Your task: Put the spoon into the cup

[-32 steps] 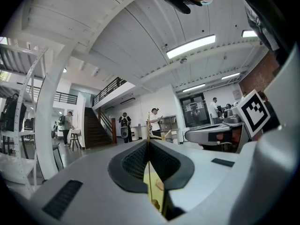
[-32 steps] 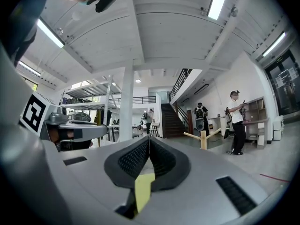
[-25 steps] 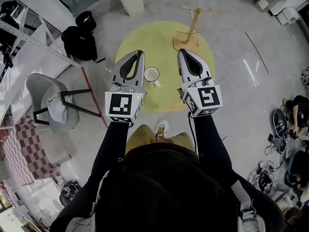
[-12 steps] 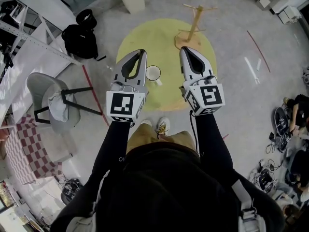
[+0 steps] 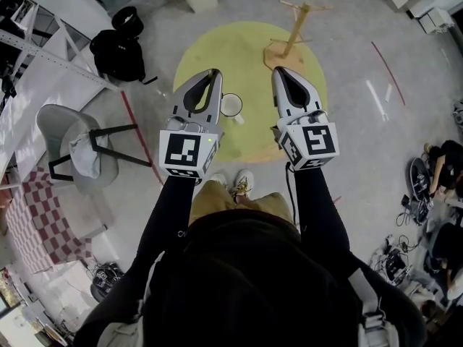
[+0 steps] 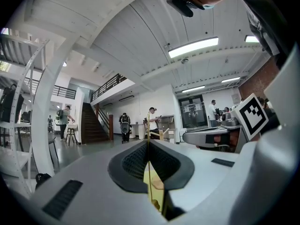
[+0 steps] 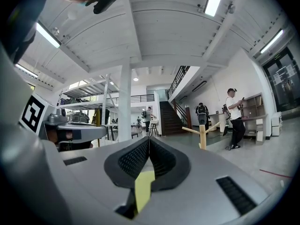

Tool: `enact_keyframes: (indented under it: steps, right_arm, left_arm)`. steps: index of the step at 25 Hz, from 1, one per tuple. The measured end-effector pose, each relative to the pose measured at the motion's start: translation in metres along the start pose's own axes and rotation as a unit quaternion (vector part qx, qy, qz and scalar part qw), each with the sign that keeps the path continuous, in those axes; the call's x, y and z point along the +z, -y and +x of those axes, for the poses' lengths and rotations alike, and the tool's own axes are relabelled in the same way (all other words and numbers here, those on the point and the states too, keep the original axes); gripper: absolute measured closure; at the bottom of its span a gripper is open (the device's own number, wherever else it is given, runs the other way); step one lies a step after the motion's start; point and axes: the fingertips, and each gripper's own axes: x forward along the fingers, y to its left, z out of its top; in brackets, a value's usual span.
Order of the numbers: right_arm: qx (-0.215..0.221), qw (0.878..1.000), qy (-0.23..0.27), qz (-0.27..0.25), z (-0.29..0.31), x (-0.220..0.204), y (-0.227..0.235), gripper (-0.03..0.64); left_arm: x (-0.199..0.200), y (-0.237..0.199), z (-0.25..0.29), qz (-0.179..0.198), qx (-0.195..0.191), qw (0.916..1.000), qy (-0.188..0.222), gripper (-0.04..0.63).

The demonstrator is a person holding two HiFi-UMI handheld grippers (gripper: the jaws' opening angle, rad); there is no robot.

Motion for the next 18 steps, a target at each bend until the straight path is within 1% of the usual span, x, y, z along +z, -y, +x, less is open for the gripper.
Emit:
enact_keyframes:
  steps: [4, 10, 18]
  right_arm:
    - [-0.003, 1.0, -0.007, -0.002, -0.004, -0.004, 0.003, 0.591]
    - [-0.006, 1.0, -0.026, -0.003, -0.014, -0.017, 0.005, 0.591]
    - [-0.014, 0.999, -0.044, -0.004, -0.027, -0.033, 0.011, 0.591]
  left_arm:
    - [-0.013, 0.005, 0.005, -0.02, -0.016, 0.9997, -0.001, 0.578]
    - [-0.048, 0.016, 0.014, -0.019, -0.033, 0.9992, -0.01, 0.578]
    - [-0.11, 0.025, 0.02, -0.029, -0.038, 0.9977, -0.049, 0.578]
